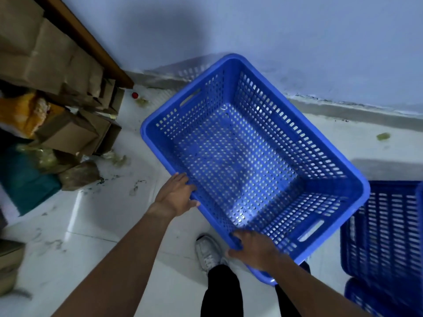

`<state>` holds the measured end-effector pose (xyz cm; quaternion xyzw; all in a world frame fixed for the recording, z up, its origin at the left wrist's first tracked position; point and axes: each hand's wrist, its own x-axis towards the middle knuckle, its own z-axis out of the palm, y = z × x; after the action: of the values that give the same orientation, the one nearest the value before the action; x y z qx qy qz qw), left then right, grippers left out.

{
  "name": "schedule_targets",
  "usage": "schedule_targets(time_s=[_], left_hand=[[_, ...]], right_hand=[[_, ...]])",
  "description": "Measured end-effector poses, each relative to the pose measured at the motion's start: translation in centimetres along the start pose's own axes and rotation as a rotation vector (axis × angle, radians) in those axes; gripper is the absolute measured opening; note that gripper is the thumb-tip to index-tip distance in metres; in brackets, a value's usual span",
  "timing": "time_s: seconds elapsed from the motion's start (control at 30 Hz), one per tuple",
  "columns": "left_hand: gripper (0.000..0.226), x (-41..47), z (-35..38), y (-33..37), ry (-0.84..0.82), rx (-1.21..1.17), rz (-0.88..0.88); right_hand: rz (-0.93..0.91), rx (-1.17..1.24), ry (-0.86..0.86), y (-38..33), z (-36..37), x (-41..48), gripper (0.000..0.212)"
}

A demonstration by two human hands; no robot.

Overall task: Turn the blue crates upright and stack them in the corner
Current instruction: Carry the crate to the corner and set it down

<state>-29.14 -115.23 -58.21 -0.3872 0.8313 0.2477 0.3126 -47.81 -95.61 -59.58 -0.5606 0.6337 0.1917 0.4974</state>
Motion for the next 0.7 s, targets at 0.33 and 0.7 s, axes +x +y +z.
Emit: schedule_targets(time_s=[0.33, 0.7], left_hand=[[0.063, 0.7, -0.6, -0.4, 0.002, 0.064, 0.066], [0.059, 0.0, 0.4, 3.7, 0.005, 0.115, -0.011]], right_hand=[[-0.058, -0.279, 0.101, -1.0, -0.7, -1.1, 0.052], [-0.089, -0.498, 0.141, 1.7, -0.9, -2.2, 0.039]])
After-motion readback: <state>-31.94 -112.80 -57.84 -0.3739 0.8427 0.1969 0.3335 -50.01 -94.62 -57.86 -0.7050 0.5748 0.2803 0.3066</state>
